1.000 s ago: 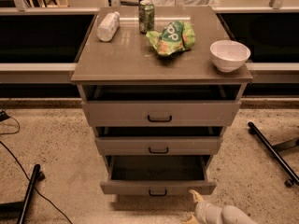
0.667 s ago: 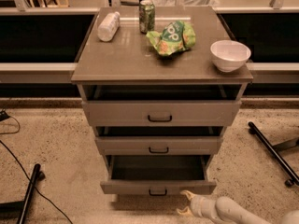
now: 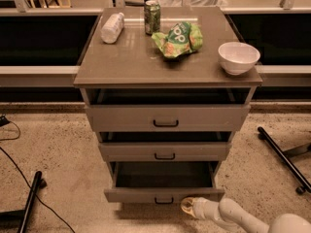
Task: Close bottom drawer
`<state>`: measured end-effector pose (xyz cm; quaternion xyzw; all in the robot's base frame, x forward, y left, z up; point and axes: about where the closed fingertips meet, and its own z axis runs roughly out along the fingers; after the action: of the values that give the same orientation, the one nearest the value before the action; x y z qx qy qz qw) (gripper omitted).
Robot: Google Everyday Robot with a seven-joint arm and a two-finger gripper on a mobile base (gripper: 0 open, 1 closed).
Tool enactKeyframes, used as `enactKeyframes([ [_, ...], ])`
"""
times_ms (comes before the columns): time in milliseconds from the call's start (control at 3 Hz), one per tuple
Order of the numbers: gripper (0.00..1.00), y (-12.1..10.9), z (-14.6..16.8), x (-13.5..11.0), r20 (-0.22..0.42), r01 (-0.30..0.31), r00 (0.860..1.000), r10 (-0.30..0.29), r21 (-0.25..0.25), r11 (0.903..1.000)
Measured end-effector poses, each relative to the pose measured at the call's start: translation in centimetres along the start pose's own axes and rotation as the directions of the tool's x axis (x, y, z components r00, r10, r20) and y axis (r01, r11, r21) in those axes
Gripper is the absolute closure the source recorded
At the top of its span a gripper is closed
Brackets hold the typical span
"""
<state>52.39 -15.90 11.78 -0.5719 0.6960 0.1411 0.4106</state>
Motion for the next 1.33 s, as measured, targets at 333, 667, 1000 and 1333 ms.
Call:
enactKeyframes([
  [333,0.89,-0.2,1.9,0.3,0.047,0.022,0.999,-0.023,0.016,0.9996],
  [667,0.66,-0.1,3.1,0.6,0.061,0.052,0.997,-0.053,0.022,0.9984],
  [1000,0.43,-0.2,3.6,0.8,0.070,0.063,0.995,-0.066,0.038,0.9973],
  [1333,0.20,-0.3,3.9,1.1,0.077,0.061,0.995,-0.064,0.042,0.9973],
])
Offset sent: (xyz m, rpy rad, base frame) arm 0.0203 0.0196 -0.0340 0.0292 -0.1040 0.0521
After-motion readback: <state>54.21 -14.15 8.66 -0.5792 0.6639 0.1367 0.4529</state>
